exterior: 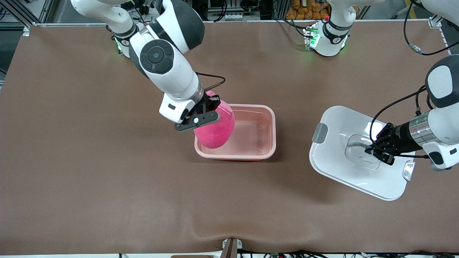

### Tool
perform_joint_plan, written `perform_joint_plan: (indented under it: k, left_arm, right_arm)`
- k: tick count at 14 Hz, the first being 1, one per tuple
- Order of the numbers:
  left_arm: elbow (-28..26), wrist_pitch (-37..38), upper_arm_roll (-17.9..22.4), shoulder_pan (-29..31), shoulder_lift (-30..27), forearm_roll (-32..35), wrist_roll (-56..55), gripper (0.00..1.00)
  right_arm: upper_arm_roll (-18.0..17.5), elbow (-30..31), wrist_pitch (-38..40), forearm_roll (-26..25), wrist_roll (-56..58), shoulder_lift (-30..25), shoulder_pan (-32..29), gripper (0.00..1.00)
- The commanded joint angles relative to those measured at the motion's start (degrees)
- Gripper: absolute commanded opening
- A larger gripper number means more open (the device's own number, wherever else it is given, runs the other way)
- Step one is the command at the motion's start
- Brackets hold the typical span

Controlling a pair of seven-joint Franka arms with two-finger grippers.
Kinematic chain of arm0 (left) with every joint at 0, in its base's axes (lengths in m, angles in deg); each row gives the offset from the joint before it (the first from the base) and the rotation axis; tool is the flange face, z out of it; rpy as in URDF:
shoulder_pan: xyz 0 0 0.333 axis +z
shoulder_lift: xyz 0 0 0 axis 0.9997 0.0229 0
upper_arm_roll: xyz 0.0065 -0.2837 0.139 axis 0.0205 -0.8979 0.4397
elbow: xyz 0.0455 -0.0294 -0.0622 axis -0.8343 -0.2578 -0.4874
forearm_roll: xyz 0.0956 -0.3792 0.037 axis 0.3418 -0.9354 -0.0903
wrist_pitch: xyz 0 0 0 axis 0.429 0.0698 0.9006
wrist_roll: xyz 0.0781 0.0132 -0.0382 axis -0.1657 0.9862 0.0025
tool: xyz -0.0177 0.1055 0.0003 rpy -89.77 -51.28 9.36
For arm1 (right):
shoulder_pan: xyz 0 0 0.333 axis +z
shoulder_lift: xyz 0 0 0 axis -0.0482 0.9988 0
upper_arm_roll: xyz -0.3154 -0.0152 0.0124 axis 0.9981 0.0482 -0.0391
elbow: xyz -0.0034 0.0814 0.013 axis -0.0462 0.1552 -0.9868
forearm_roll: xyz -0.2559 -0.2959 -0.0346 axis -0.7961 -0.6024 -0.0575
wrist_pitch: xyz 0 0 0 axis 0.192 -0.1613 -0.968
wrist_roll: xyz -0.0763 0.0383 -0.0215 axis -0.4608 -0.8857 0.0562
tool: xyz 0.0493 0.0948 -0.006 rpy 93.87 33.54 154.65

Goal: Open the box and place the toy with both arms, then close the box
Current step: 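Carry the pink toy over the pink box and lower it inside with the right gripper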

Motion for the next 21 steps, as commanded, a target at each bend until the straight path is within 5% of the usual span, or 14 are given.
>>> perform_joint_plan:
  k: [1,21]
  left_arm:
    - [-1.4,0.5,-0.4,0.1,-1.5,-1.2,1.0,0.0]
    - [-2.1,0.7,-0.8,-0.1,-1.6,-1.2,1.0,0.0]
  right_arm:
    - [0.6,-2.6,0.2,1.2,-1.4,2.3,0.5,0.0]
    - [0.7,-1.6,-4.2,0.7,-1.8,11.3,1.3,0.0]
